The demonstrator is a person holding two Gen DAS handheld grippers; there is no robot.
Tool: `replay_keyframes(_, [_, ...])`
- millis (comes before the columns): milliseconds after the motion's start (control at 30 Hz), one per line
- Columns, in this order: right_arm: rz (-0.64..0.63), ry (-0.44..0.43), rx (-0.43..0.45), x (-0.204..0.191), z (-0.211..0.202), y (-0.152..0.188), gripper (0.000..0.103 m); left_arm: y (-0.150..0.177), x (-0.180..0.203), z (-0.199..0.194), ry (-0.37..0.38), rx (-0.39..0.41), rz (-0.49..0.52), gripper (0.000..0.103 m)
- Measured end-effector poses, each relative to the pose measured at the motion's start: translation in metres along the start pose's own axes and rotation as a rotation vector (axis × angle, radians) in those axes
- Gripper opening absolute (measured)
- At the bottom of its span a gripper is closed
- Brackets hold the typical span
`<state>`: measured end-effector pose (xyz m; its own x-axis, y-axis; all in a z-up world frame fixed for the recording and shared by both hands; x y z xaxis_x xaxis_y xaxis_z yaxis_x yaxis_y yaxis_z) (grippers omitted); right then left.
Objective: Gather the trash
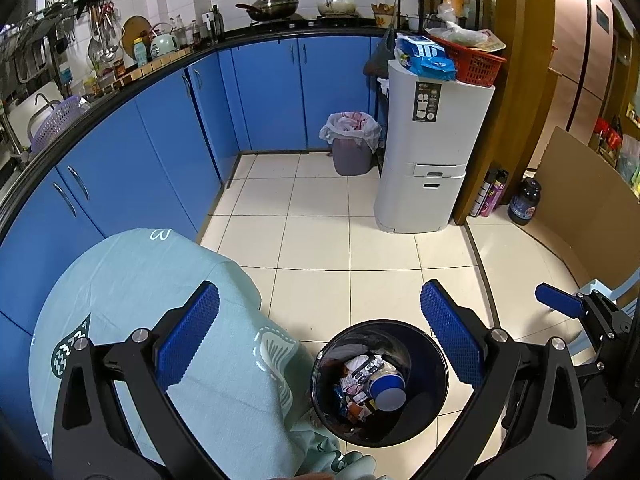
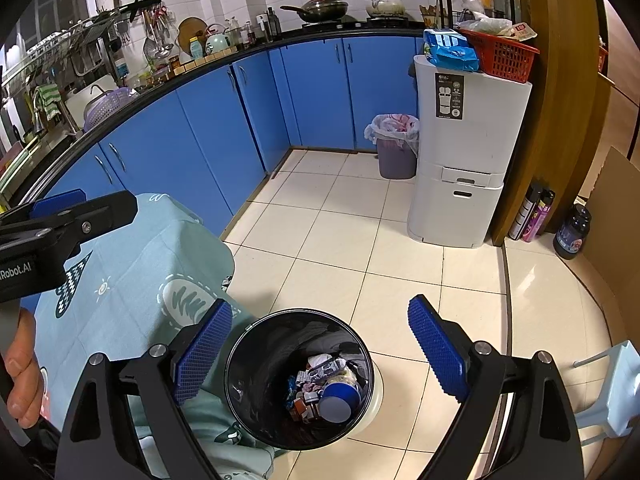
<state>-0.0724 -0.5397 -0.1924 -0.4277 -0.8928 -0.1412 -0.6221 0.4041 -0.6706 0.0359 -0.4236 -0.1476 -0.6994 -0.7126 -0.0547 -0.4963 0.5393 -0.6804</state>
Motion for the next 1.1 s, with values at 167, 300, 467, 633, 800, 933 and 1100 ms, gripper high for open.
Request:
replay_keyframes(167, [-0.003,0.001,0.001,-0.0016,0.0004,-0.0004,0.087,0.0004,-0.0013,-0.0014,0.000,0.001,-0.003,0.099])
replay_keyframes(300, [-0.005,0.000,0.002,-0.0022,0.0004,-0.0006,0.087,0.0001,-0.0009,-0.0016,0.001,-0.001,-0.001,0.099])
replay_keyframes(467, [-0.010,0.002,-0.003,-0.0046,0.0007,-0.0021,0.087,0.0007,-0.0018,-0.0017,0.007,-0.005,-0.004,0.099])
replay_keyframes(633, [-0.015,0.001,0.000,-0.0064,-0.0002,-0.0041,0.087,0.0008,-0.0020,-0.0019,0.006,-0.005,-0.002,0.099])
replay_keyframes(800, [-0.016,0.001,0.001,-0.0072,-0.0002,-0.0041,0.087,0.0009,-0.0023,-0.0027,0.005,-0.003,-0.001,0.099])
replay_keyframes(933, [-0.021,0.000,0.003,-0.0089,-0.0012,-0.0057,0.087,0.0002,-0.0037,-0.0052,0.005,0.001,0.002,0.099])
replay_keyframes(1100, [-0.021,-0.001,0.005,-0.0101,-0.0016,-0.0061,0.087,0.0006,-0.0035,-0.0062,0.004,0.002,0.005,0.099])
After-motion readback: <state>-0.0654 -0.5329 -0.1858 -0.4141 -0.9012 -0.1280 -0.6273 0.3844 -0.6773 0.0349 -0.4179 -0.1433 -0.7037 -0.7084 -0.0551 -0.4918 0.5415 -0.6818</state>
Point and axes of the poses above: each gripper's, at about its wrist camera, not at the fingertips, and z roughly the way its jaws point, x to its right, y to its underside, the point moved 3 cm from there along z, roughly the way its jaws point, and after that the axes turned 1 degree about y, right-handed, at the moved point
